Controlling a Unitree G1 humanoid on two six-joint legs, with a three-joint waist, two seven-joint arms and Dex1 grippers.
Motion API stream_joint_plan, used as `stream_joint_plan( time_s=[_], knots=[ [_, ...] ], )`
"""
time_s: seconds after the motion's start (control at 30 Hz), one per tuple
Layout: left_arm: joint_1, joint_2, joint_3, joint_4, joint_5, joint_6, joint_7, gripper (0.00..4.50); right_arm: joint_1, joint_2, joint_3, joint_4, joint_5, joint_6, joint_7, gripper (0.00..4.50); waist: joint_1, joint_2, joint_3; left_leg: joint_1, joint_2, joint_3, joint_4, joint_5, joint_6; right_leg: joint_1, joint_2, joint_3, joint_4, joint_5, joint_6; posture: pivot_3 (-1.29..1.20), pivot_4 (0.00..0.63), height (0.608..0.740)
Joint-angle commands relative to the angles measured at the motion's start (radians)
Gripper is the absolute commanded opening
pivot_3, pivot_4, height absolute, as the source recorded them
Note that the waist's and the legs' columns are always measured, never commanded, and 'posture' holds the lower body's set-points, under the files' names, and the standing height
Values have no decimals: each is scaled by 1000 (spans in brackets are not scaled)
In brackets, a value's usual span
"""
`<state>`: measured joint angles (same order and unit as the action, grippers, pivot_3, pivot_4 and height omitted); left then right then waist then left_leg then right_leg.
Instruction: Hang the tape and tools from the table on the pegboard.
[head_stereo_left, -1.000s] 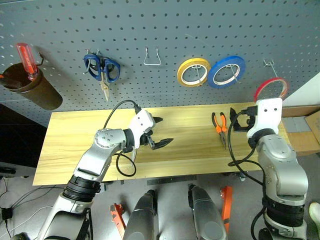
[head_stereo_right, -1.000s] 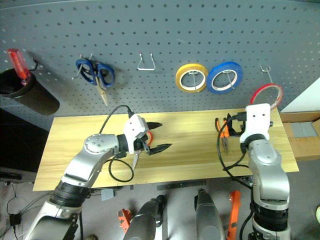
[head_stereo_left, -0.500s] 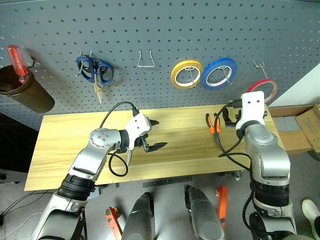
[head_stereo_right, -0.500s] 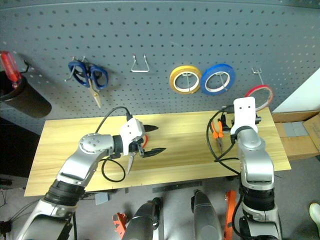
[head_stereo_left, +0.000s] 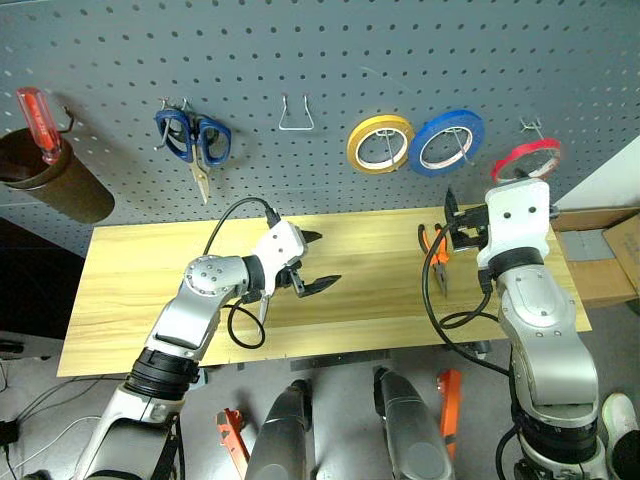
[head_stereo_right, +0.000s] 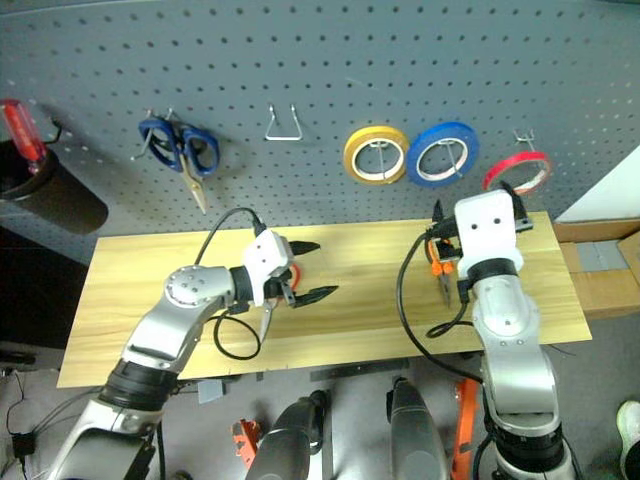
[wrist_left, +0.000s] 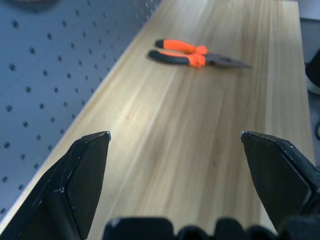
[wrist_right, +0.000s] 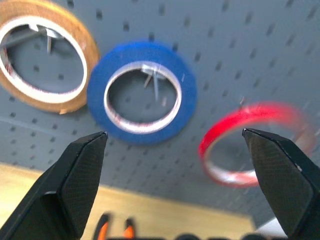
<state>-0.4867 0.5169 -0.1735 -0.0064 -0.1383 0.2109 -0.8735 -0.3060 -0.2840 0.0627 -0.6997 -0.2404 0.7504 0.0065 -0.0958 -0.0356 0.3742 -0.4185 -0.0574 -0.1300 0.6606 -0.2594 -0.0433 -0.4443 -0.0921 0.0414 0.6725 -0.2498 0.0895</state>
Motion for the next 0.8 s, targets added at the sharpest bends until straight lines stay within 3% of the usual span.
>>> stream_joint_plan(
  time_s=[0.03, 0.2, 0.33, 0.47, 0.6, 0.8],
  knots=[
    [-4, -12, 5, -20, -1, -25, 5, 4500, -7, -16, -66, 87, -27, 5, -16, 4478, 1, 0, 0, 0, 0, 1, 0, 0, 0, 0, 0, 0, 0, 0, 0, -143, 408, 740],
    [7, -3, 17, -28, -5, -20, 2, 4500, -15, -5, -117, 70, 62, -7, 68, 4478, -2, 2, 3, -1, 0, 1, 0, 0, 0, -2, 0, 1, 1, 0, 0, -140, 406, 740],
    [37, 42, 24, -27, -1, -24, -27, 4500, 15, 86, -68, -16, 218, 225, 182, 4478, -8, 3, 3, -1, 1, 1, -1, 0, 0, -2, 0, 0, 1, 0, 0, -141, 412, 740],
    [57, 115, 25, -3, 7, -39, -81, 4500, -13, 195, -34, -47, 310, 433, 198, 4478, -14, 4, 4, -1, 1, -1, -1, 0, 0, -2, 0, 2, 1, 0, 0, -137, 414, 740],
    [39, 140, 28, 42, 15, -64, -96, 4500, -31, 222, -22, 52, 306, 443, 159, 4478, -6, 4, 4, -1, 0, -2, 0, 0, 0, -2, 0, 1, 1, 0, 0, -139, 415, 740],
    [17, 135, 25, 71, 26, -87, -102, 4500, -97, 132, 14, 336, 231, 292, 112, 4478, -3, 4, 4, -4, 0, -1, 0, 0, 0, -6, -1, 1, 1, 0, 0, -131, 414, 740]
  ],
)
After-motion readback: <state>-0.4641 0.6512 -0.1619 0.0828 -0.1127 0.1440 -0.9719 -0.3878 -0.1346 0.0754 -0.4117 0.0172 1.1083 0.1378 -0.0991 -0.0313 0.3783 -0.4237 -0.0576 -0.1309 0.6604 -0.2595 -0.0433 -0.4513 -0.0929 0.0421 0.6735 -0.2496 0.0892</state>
